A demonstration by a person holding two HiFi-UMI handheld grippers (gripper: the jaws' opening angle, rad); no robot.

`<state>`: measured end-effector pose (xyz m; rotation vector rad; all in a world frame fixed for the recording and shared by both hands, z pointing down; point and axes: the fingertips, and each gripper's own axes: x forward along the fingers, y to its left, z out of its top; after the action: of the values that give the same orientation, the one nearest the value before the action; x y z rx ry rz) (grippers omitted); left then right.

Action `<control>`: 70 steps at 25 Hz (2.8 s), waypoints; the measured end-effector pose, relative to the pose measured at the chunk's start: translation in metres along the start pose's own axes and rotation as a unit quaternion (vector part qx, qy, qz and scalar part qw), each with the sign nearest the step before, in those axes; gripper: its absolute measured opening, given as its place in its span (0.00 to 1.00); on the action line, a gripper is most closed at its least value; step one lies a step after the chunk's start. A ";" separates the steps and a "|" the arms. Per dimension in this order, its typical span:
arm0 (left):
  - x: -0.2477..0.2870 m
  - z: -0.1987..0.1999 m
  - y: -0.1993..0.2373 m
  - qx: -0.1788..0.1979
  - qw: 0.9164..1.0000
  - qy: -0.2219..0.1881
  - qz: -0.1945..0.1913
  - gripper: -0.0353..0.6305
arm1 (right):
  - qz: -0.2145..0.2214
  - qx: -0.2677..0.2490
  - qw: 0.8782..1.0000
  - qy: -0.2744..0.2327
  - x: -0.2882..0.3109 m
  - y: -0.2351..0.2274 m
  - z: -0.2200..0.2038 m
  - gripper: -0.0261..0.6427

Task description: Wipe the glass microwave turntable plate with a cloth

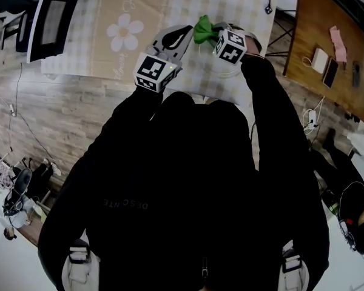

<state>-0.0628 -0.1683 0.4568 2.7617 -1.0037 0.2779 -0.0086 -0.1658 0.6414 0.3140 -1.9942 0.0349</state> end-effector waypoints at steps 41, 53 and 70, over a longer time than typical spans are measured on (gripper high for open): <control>0.026 -0.020 -0.023 -0.008 0.999 0.032 -0.041 0.09 | 0.048 0.006 0.997 0.068 0.028 0.008 -0.062 0.23; 0.036 -0.019 -0.045 -0.003 0.998 0.034 -0.051 0.09 | 0.036 0.018 0.995 0.095 0.001 0.007 -0.120 0.23; 0.026 -0.012 -0.070 0.008 0.999 0.024 -0.034 0.09 | 0.023 0.013 0.989 0.145 -0.044 0.014 -0.188 0.23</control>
<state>0.0009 -0.1283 0.4668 2.7830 -0.8984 0.3411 0.1722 -0.1121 0.6845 0.2636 -1.7138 0.1294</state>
